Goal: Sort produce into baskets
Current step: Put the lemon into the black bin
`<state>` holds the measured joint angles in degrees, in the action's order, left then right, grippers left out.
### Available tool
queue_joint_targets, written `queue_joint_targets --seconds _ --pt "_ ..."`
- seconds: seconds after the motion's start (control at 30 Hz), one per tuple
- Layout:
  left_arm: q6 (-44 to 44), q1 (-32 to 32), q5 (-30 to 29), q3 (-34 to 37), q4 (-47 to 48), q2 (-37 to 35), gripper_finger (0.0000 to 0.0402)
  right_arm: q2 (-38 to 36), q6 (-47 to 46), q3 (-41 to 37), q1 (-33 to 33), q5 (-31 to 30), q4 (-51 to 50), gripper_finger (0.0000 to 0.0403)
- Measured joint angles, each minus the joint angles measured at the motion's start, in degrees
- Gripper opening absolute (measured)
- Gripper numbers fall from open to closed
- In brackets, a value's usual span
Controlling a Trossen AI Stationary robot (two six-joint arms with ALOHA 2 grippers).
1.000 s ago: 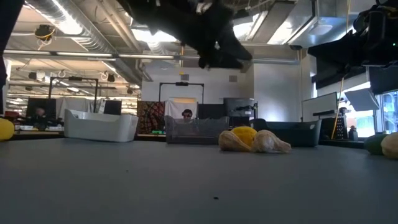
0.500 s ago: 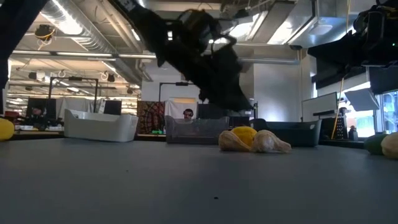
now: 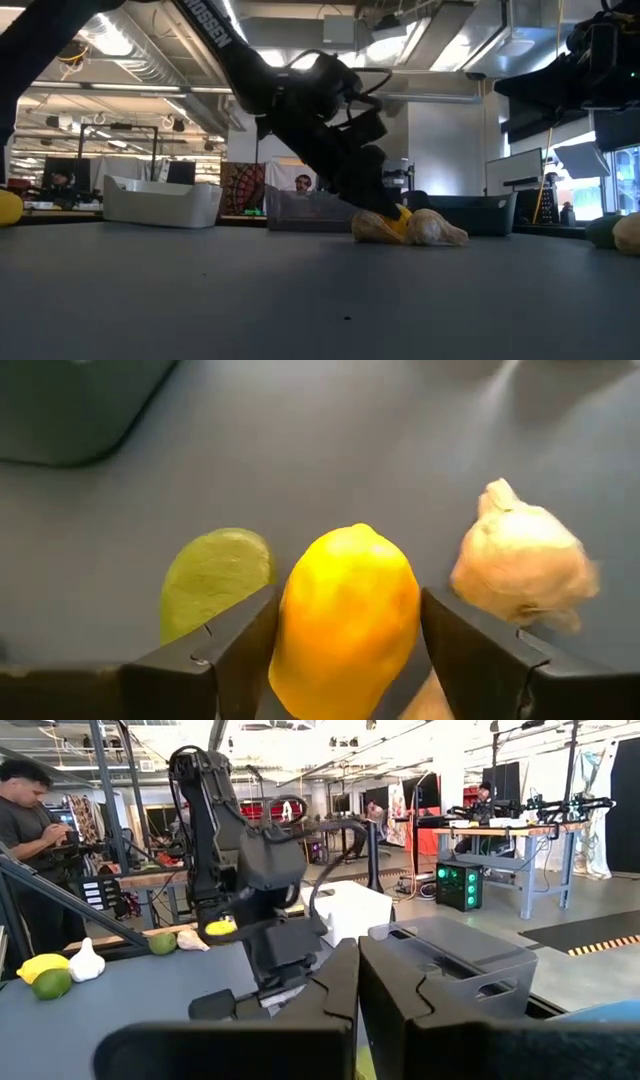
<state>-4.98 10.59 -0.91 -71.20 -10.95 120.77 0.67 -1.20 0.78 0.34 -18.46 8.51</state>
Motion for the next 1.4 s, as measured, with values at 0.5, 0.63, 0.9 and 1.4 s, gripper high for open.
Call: queue_joint_targets --seconds 0.5,0.63,0.9,1.4 --pt "1.1 0.4 0.5 0.1 1.2 -0.6 0.0148 0.0 0.0 0.0 0.0 0.0 -0.5 0.0014" --pt "1.2 0.2 0.4 0.2 2.0 -4.4 0.015 0.0 0.0 0.0 0.0 0.0 -1.5 0.0014" --pt "0.5 0.7 -4.6 0.1 5.6 -14.9 0.0157 0.0 0.0 0.0 0.0 0.0 -1.9 0.0014" --pt "3.8 11.2 -13.1 0.1 12.4 -23.6 0.0159 0.0 0.0 0.0 0.0 -2.1 -2.5 0.0014"
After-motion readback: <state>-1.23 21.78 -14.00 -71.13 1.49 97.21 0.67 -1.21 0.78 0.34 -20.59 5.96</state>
